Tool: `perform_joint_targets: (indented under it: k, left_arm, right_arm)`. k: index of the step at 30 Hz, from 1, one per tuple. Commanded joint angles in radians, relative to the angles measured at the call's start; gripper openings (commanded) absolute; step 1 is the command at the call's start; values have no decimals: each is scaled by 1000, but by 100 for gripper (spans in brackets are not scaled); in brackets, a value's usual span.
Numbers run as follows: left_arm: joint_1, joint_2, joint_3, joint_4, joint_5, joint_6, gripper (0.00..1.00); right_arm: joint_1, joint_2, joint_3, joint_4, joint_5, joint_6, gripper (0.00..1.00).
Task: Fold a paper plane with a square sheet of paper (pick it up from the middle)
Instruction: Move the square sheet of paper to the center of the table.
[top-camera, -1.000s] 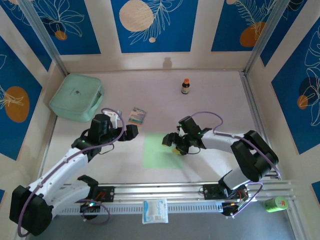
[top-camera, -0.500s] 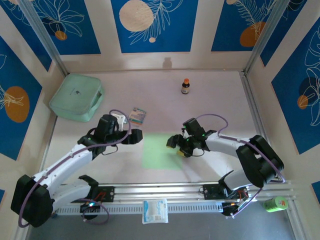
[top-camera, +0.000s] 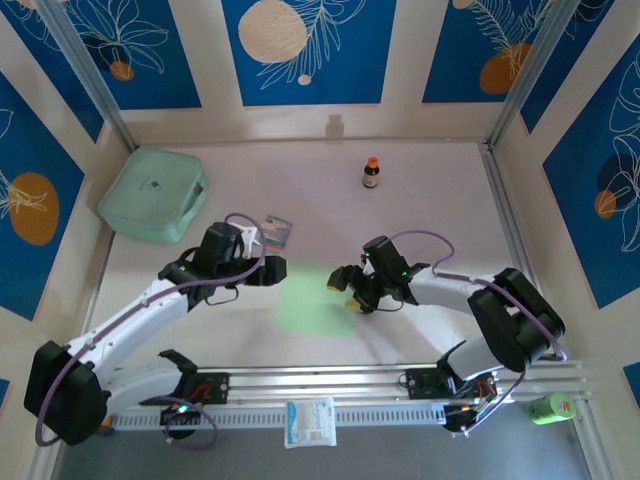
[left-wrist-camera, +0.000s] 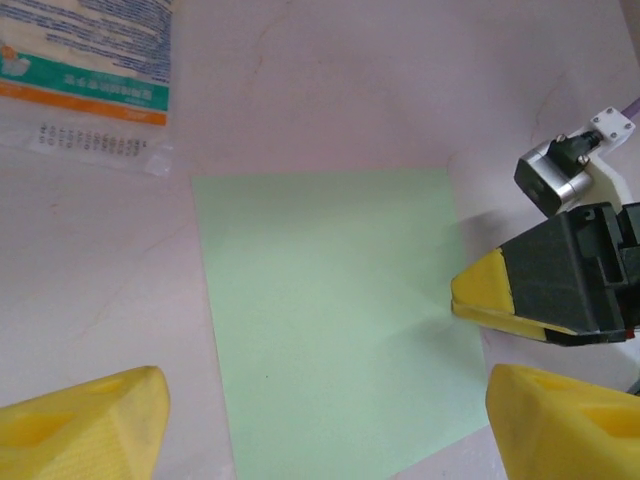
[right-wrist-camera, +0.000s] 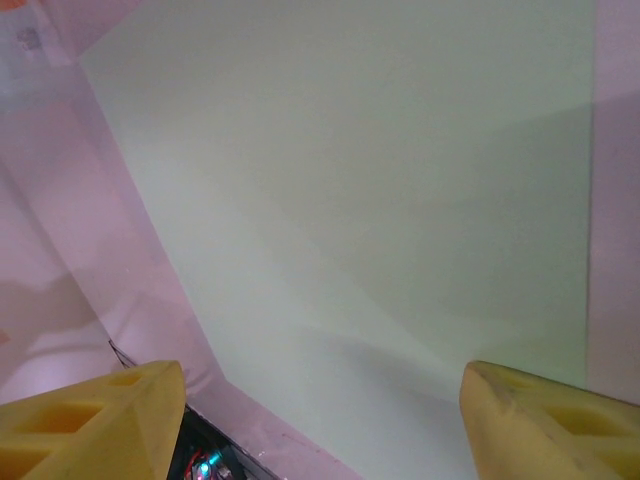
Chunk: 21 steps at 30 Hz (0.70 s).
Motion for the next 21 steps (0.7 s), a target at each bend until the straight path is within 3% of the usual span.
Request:
perform_joint_targets:
  k: [1, 5, 12, 21]
  left_arm:
    - [-77, 67, 101, -152, -76, -24, 82]
    - [-145, 219, 233, -303, -136, -59, 83]
    - [-268, 438, 417, -403, -258, -82, 86]
    - [-340, 705, 646, -537, -295, -122, 86]
  right_arm:
    - [-30, -105, -5, -82, 40, -30, 75]
    - [-124, -218, -26, -186, 44, -93, 76]
    - [-320, -368, -79, -339, -18, -200, 79]
    - [-387, -446, -133, -368, -57, -239, 83]
